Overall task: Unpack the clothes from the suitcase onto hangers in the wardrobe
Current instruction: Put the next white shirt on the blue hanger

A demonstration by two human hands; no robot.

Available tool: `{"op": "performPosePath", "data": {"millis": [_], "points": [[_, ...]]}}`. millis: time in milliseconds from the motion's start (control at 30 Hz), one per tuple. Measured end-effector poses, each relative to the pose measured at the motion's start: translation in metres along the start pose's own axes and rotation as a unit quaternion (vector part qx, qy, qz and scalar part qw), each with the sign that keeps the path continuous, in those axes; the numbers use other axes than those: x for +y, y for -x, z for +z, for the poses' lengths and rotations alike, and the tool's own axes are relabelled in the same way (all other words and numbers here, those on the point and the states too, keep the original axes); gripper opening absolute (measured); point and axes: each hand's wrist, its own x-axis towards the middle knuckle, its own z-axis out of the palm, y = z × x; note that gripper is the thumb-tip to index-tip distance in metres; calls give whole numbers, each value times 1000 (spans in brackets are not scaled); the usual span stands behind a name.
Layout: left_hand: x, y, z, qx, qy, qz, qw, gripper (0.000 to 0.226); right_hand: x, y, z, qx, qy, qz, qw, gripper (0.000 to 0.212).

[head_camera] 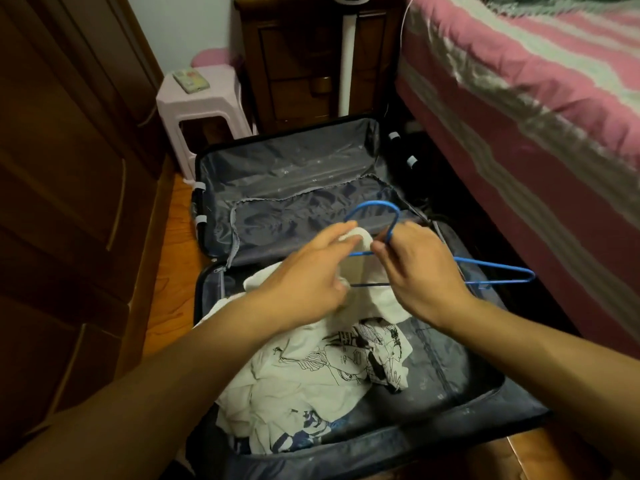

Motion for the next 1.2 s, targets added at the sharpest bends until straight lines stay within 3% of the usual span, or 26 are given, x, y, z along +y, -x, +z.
{"op": "performPosePath", "data": {"millis": [33, 100, 167, 200, 333, 500, 700, 800, 933, 1033, 1200], "points": [[2, 0, -6, 19, 56, 40, 997, 65, 4, -3, 0, 14, -14, 25, 999, 38], [-9, -2, -25, 139, 101, 67, 983, 51, 13, -8, -5, 55, -65, 105, 991, 38], [-33, 0, -54, 245, 80, 3, 966, 36, 21, -9, -11, 89, -160, 188, 965, 28], [-47, 4, -67, 252, 62, -37, 965, 29, 24, -8, -13, 102, -196, 217, 951, 25], [-82, 22, -70, 118, -2, -89, 989, 37, 26, -3, -20, 131, -234, 240, 933, 28], [-89, 19, -73, 75, -56, -68, 993, 28, 25, -8, -23, 132, -176, 176, 960, 24], [-90, 27, -85, -84, -199, -179, 960, 19, 29, -10, -17, 137, -156, 158, 965, 19], [-76, 21, -62, -81, -99, -139, 982, 57, 17, -7, -4, 71, -212, 155, 962, 21], [-54, 14, -31, -113, -34, -53, 992, 28, -4, -6, 11, 0, -211, 97, 973, 22], [-51, 16, -15, -50, -3, -34, 998, 29, -9, -9, 13, -2, -205, 95, 974, 17], [-39, 20, 6, 158, 100, -36, 982, 21, -17, -22, 9, 9, -177, 75, 981, 19]]}}
